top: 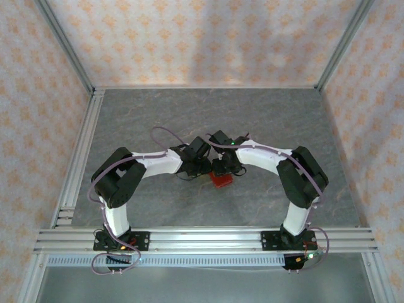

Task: Put the credit cards into the card holder
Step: Open the button on the card holder.

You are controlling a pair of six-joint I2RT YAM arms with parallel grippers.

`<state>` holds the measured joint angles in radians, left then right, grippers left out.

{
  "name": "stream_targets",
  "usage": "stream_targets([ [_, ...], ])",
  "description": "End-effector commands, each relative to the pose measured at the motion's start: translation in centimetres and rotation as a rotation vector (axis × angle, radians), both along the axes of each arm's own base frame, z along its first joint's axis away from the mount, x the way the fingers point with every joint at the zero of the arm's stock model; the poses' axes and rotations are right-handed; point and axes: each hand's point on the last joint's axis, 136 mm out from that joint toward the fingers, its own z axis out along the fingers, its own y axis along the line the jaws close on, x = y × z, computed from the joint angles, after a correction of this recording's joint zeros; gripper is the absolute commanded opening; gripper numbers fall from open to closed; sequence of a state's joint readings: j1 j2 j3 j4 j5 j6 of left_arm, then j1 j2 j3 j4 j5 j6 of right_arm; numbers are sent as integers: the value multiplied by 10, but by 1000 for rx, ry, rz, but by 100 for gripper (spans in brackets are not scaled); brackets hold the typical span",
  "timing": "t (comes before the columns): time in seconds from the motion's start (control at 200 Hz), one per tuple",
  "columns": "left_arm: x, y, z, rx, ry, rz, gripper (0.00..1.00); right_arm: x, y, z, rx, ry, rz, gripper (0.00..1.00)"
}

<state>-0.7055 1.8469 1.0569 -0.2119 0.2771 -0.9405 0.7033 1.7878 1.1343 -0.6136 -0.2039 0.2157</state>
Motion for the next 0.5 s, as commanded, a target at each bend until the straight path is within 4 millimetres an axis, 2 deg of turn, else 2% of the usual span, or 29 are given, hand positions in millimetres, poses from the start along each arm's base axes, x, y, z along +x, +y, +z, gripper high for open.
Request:
stream_targets([
  [0.0, -24, 3, -18, 55, 77, -44, 28, 2, 13, -42, 15, -14, -3, 46],
  [0.145, -25, 4, -19, 63, 81, -50, 28, -1, 4, -51, -17, -16, -13, 37],
  [0.265, -26, 7, -22, 82, 88, -52, 28, -1, 3, -40, -4, -32, -13, 14],
  [0.37, -29, 11, -28, 97, 98, -50, 28, -1, 5, -24, 13, -48, 0, 1],
  [0.495, -32, 15, -34, 110, 107, -46, 27, -4, 7, -12, 16, -28, 27, 0],
])
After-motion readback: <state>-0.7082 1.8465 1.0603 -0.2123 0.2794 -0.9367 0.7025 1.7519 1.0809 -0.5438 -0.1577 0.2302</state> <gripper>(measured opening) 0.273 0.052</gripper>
